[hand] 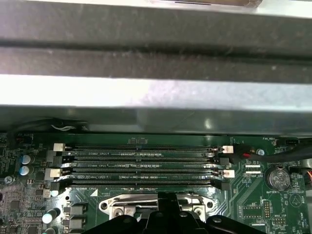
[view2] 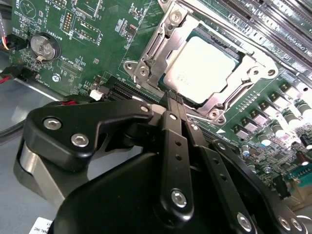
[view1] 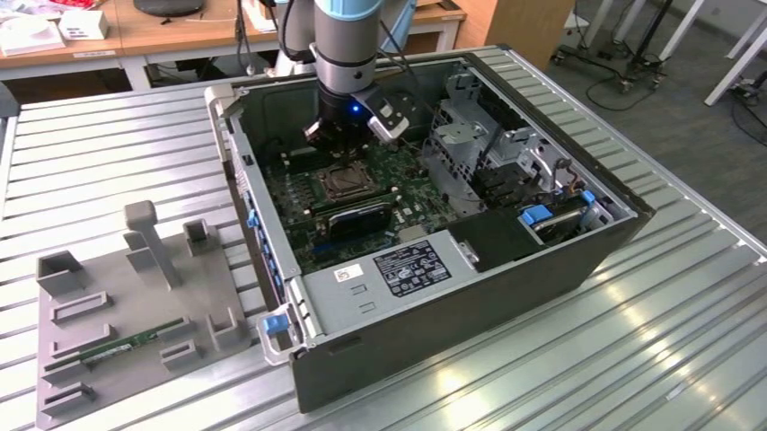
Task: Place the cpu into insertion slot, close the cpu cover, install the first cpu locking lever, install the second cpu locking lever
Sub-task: 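Install the first cpu locking lever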
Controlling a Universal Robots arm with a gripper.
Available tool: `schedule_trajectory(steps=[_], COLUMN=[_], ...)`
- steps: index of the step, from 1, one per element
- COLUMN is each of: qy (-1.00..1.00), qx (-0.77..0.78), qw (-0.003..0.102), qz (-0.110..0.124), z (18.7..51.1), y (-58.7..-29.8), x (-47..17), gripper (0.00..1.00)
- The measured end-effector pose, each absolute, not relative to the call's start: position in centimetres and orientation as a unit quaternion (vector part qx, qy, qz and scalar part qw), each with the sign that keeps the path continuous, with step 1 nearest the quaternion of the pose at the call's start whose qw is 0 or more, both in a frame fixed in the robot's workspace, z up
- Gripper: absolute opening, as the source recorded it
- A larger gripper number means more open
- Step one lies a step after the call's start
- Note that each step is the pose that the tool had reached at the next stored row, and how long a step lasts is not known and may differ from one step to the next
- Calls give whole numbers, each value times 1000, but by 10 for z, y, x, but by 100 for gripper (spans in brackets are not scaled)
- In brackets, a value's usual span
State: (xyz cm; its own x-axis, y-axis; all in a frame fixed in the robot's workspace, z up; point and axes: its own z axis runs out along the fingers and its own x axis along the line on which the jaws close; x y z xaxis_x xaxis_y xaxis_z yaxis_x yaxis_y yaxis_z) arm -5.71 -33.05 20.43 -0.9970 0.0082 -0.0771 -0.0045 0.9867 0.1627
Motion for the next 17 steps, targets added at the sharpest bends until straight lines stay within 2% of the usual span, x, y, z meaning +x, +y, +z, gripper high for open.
schedule_trajectory(steps=[9,17], qy=[996,994], qx=[1,1], qw=[39,41], qz=[82,98], z=[217,220], y=[-331,-331], x=[-57,-69], gripper=[11,11])
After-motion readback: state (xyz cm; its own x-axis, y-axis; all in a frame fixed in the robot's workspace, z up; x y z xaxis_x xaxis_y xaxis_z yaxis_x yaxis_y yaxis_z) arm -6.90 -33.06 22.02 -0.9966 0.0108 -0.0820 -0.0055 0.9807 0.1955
